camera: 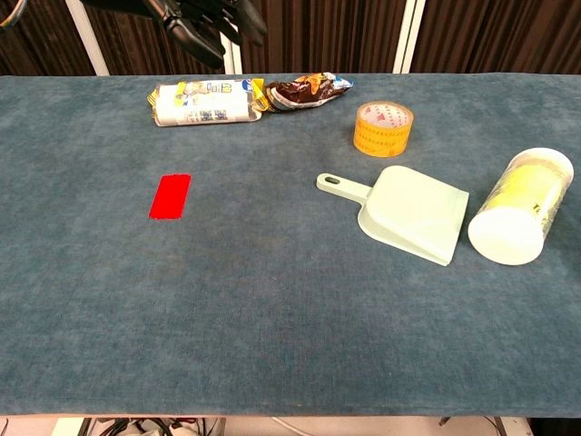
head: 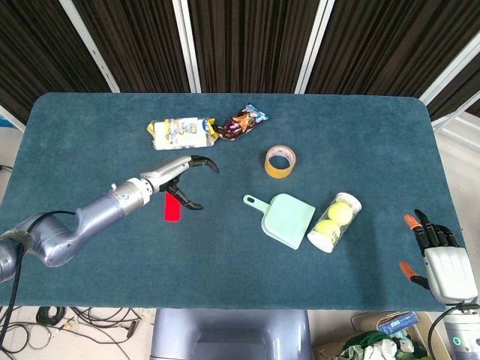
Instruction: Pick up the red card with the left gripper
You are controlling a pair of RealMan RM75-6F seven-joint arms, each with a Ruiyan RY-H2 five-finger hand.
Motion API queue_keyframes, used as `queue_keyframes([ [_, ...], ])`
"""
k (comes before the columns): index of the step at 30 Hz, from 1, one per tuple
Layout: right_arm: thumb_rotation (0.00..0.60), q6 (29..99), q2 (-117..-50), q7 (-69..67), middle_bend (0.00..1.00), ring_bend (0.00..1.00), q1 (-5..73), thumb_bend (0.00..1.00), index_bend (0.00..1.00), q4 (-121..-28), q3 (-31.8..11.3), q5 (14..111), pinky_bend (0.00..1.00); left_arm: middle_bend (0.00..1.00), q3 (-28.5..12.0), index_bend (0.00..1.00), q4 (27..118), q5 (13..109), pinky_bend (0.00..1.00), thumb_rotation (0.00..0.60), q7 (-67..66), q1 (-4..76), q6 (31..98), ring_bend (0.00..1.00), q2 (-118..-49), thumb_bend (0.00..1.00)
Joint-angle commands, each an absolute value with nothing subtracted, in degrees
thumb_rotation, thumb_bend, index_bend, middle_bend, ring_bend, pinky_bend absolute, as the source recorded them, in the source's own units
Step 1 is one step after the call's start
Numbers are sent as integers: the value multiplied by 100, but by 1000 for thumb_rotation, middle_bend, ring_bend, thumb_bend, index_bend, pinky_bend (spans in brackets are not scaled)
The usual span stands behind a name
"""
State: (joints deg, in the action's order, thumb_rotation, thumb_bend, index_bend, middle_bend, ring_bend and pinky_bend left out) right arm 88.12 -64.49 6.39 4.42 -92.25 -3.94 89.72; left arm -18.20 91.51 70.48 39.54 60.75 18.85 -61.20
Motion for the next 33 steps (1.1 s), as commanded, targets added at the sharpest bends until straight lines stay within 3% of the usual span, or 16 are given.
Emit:
queue_keyframes([
  [1,600,8792,-6460,659,43,191,438,124,135,-9206,-399,8939,186,155,-1806,238,9169,6995,89,600,3826,6060,1986,64,-6142,126],
  [25,600,8640,-6381,656,55,182,393,125,129,-9301,-525,8433,186,158,-1696,217,9287,6780,90,600,3170,6131,2135,63,-6257,128],
  [33,600,8615,-6383,625,57,182,389,124,128,-9294,-516,8412,186,188,-1465,201,9042,6829,164,600,2390,6205,2346,111,-6178,132],
])
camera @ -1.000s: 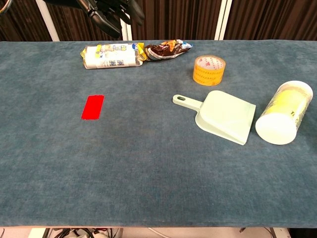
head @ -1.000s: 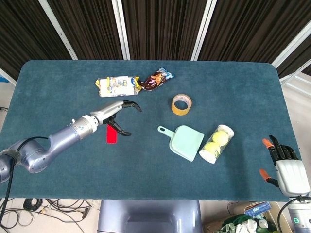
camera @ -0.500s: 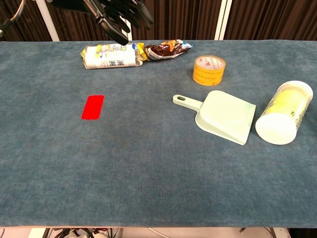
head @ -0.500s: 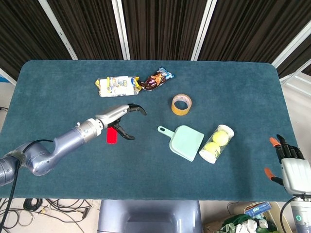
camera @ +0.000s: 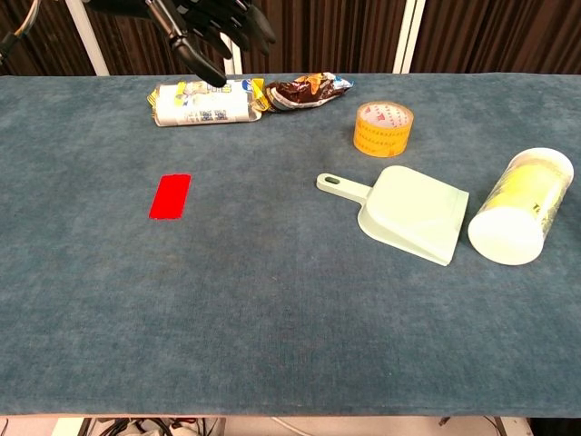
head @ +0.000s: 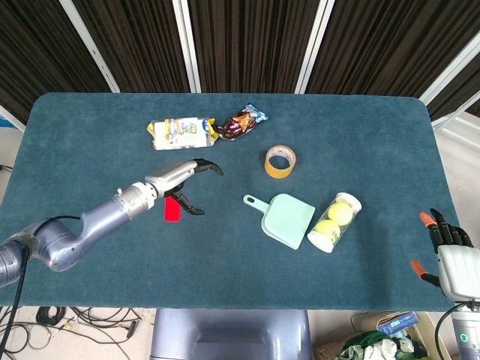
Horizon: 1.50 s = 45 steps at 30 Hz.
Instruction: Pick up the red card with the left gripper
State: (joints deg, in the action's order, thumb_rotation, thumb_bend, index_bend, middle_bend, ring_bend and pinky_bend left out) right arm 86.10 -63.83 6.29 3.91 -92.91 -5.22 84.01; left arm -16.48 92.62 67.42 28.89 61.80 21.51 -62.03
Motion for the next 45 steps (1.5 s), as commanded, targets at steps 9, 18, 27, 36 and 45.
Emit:
queue_keyframes([
  [9,600,8595,-6406,636,58,182,387,125,129,-9299,-499,8408,186,325,-627,223,8281,5929,465,600,-197,6078,3358,319,-6593,169],
  [18,600,8560,-6424,664,58,182,382,124,128,-9332,-473,8394,186,576,-105,315,7550,4452,762,600,-1904,6258,3756,641,-7438,207],
  [27,600,8511,-6405,602,58,182,386,124,127,-9345,-500,8304,185,776,-68,410,7025,3514,870,600,-2408,6463,3615,816,-8076,244],
  [36,600,8492,-6392,583,58,182,382,126,127,-9363,-498,8281,186,810,-78,441,6727,3136,879,600,-2572,6614,3420,827,-8451,293],
  [45,600,8484,-6383,581,58,182,381,126,127,-9375,-506,8255,185,812,6,435,6376,2887,878,600,-2724,6749,3220,828,-8802,305],
])
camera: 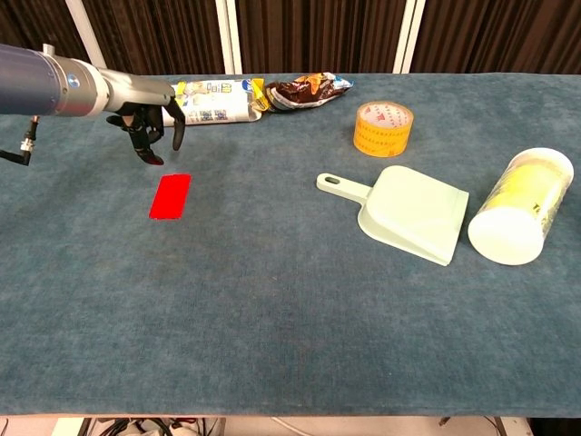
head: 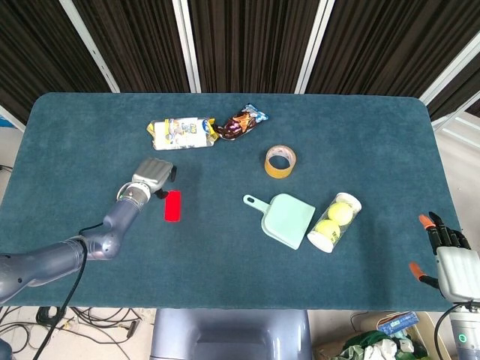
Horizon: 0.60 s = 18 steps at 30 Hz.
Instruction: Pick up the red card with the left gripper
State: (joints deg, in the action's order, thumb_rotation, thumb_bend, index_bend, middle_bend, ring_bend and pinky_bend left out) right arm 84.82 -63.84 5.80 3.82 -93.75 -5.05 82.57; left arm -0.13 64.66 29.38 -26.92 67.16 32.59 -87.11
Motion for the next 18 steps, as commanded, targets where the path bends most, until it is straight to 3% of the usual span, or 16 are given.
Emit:
queue_keyframes([
  [1,600,8483,-6382,579,58,182,380,126,127,-9374,-508,8251,186,813,7,440,6333,2879,878,600,-2729,6755,3217,829,-8844,314],
  [18,600,8468,-6380,577,58,182,376,126,126,-9391,-525,8193,185,822,73,482,5806,2760,879,600,-2788,6845,2988,830,-9313,361],
])
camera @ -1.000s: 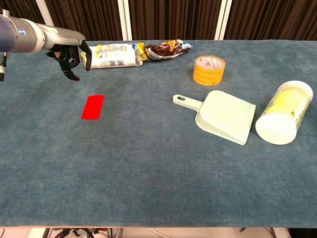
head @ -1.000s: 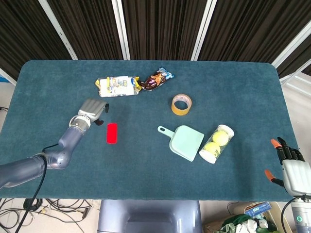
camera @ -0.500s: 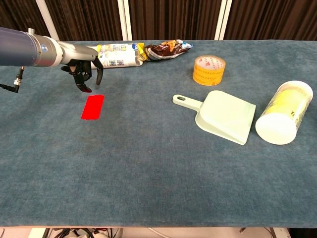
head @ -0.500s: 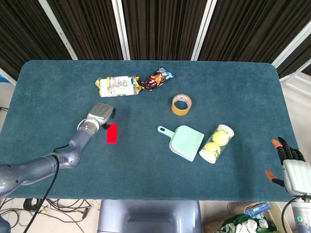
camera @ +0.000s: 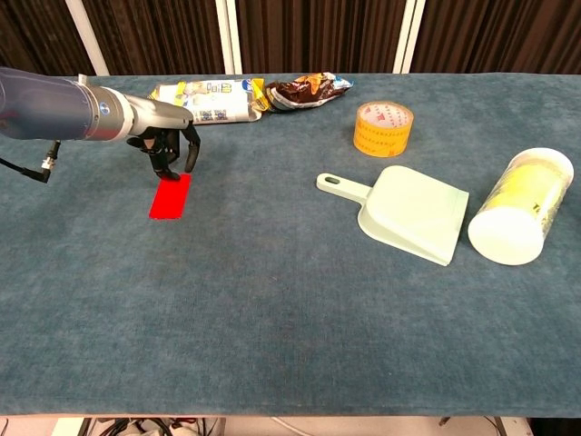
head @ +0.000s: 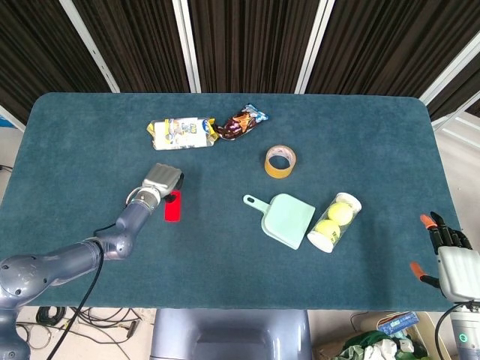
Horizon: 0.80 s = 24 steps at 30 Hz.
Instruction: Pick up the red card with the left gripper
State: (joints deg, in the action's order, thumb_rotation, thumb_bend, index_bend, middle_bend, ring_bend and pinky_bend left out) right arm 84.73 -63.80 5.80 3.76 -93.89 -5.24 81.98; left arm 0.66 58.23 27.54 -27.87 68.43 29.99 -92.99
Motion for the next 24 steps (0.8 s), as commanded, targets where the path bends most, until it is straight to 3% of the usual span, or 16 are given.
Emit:
queue_keyframes([
  [1,600,8463,-6380,578,58,182,377,127,126,-9392,-524,8191,185,822,82,483,5799,2757,879,600,-2795,6848,2981,830,-9320,361],
  [24,600,8445,-6382,591,58,182,373,129,126,-9416,-526,8155,186,824,116,485,5611,2773,879,600,-2914,6877,3100,833,-9494,362],
])
